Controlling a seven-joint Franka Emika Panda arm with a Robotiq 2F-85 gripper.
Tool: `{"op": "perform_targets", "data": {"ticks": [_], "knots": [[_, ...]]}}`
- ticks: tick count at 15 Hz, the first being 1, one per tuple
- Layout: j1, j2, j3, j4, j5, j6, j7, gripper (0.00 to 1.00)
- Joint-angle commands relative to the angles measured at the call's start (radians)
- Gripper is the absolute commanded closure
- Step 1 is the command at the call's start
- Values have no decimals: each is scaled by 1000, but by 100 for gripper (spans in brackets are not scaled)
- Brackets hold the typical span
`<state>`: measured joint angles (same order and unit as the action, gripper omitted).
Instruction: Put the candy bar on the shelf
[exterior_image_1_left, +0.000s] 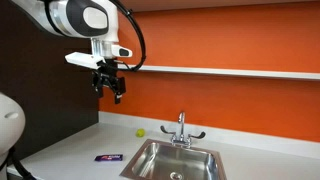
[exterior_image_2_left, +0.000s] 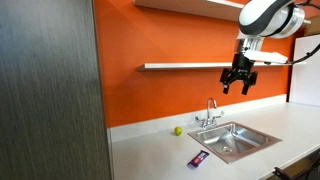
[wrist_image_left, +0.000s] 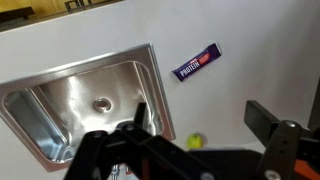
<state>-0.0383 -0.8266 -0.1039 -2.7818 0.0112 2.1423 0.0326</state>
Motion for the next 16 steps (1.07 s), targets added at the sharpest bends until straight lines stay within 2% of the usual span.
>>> {"op": "perform_targets", "data": {"ticks": [1,6,11,16], "knots": [[-14,3,13,2,12,-3,-10,0],[19,121,40,15,47,78,21,0],[66,296,73,37,93,193,16,0],[60,488,110,70,69,305,42,0]]}}
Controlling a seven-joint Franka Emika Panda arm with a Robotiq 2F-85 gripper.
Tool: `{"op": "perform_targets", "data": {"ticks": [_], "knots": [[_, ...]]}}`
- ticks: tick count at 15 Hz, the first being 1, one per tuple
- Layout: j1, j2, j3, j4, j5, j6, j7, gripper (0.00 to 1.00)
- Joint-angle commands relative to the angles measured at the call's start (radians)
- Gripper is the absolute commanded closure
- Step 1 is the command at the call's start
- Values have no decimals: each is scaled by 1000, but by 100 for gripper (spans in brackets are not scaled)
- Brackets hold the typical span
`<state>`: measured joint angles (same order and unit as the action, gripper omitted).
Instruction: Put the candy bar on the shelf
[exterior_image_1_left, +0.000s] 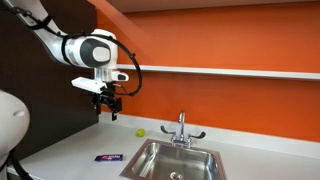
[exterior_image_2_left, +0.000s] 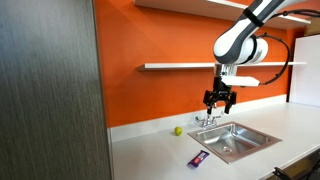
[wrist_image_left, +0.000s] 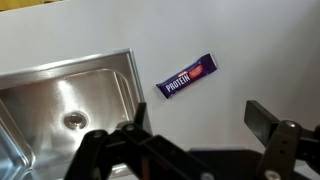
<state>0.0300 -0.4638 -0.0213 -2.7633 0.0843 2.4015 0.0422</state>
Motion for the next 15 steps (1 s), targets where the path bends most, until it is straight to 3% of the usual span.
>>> {"op": "perform_targets", "data": {"ticks": [1,15], "knots": [[-9,164,30,60,-6,68,36,0],[13,604,46,181,-29,342,132,0]]}}
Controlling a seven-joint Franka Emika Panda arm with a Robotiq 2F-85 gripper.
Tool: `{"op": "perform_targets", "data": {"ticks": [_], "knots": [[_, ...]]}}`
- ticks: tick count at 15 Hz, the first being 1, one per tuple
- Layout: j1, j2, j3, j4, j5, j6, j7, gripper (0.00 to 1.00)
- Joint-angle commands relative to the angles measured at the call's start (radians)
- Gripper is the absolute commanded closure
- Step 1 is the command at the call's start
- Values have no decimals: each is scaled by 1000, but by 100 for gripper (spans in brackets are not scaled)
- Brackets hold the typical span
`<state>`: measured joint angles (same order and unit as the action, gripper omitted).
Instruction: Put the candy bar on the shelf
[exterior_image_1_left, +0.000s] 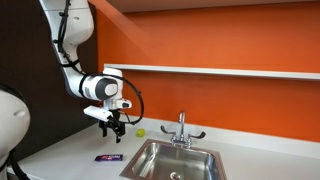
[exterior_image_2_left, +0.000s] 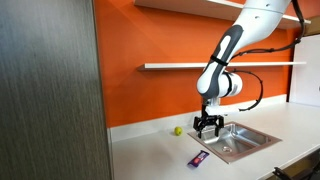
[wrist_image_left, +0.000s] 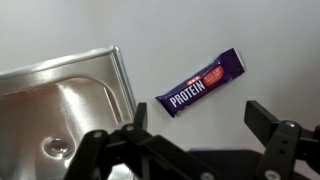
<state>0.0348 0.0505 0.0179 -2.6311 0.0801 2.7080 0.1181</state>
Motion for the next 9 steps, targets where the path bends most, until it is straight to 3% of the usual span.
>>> {"op": "perform_targets", "data": {"ticks": [1,9], "knots": [[14,113,5,57,-23,43,62,0],[62,234,-9,120,-23,58,119,0]]}}
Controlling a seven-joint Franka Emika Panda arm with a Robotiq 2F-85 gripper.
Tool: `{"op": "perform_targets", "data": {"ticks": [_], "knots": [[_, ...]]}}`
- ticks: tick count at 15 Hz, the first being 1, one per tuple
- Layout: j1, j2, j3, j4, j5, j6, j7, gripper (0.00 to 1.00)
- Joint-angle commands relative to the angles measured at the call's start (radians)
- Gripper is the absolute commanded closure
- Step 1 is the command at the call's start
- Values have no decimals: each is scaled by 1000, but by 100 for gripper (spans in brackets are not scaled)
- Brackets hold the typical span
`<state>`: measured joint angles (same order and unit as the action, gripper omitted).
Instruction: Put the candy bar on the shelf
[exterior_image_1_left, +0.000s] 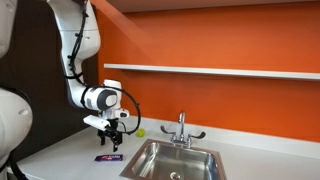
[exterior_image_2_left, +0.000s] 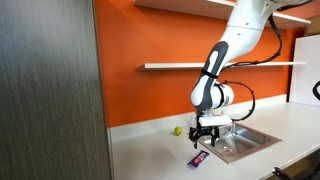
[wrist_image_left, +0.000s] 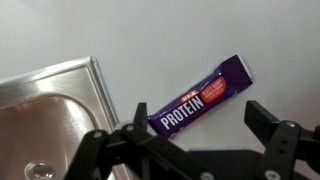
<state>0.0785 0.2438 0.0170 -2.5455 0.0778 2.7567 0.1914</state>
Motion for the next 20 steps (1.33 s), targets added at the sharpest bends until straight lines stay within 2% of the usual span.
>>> {"op": "perform_targets", "data": {"ticks": [1,9,17,20], "knots": [[22,51,-10,41,-20,9,48,0],[28,97,-21,75,-17,10,50,0],[14,83,-9,60,-1,-1,21,0],[15,58,-31,15,3,21,56,0]]}}
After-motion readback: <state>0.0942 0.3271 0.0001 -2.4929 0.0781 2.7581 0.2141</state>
